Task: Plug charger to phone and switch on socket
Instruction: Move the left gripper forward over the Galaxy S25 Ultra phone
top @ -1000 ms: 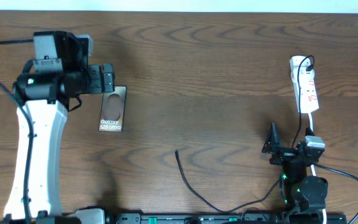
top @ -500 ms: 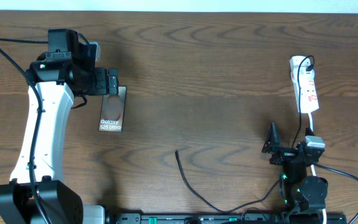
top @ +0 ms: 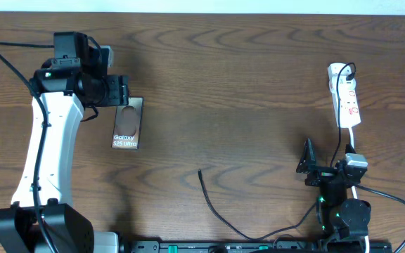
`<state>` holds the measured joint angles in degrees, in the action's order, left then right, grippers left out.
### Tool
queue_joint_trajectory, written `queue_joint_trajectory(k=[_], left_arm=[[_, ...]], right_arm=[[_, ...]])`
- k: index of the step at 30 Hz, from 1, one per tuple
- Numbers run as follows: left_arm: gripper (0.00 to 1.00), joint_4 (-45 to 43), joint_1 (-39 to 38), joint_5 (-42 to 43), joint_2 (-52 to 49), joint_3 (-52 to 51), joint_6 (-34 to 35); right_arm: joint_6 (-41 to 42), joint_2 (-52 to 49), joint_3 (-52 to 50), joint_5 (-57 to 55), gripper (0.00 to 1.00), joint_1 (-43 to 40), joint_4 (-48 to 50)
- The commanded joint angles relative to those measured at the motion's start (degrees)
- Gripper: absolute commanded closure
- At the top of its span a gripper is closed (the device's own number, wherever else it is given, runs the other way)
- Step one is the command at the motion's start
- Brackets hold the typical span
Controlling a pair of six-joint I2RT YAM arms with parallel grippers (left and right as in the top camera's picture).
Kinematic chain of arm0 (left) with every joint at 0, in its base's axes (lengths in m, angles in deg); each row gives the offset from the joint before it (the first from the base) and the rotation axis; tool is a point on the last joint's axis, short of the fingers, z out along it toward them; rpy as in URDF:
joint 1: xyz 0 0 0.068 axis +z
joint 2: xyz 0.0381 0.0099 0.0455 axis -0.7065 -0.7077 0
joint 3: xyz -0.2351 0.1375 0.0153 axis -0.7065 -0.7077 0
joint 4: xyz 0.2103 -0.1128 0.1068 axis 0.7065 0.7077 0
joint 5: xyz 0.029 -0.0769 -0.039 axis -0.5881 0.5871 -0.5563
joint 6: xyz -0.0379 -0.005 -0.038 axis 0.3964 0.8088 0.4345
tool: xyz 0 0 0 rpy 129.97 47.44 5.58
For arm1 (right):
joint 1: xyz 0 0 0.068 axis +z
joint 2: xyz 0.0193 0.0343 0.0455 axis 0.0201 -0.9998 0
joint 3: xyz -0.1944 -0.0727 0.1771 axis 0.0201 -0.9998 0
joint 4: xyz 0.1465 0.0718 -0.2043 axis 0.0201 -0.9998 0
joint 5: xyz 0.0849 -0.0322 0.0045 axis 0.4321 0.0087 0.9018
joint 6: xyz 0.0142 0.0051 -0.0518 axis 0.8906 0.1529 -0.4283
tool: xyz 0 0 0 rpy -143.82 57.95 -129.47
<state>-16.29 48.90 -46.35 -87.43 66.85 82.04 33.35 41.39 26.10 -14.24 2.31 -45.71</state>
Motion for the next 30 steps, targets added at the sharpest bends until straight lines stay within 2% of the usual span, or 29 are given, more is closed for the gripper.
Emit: queue_joint_trajectory(k=[1,8,13,21,24,30], left_arm=[[0.02,0.2,-0.2,0.3,0.1,1.1,-0.2],[0.02,-0.1,-0.2,0.0,-1.2,0.8,-0.1],[0.02,0.4,-2.2,-6.5,-6.7,0.8,1.5],[0.02,-1.1,-6.6,-7.4,-14.4,0.8,1.0],[0.02,-1.1,-6.8,-10.1,-15.9,0.8,2.4],[0.02,-1.1,-6.8,-10.1,-16.4,0.5,2.4]], right_arm=[[-0.9,0.3,0.0,-0.7,0.01,0.3,-0.2],[-0.9,0.3,0.0,-0.7,0.01,0.3,-0.2],[-0.9,0.3,0.0,-0.7,0.01,0.3,-0.2],[-0.9,0.3,0.0,-0.7,0.01,0.3,-0.2],[-0.9,0.3,0.0,-0.7,0.01,0.3,-0.2],[-0.9,0.3,0.0,-0.7,0.01,0.3,-0.2]])
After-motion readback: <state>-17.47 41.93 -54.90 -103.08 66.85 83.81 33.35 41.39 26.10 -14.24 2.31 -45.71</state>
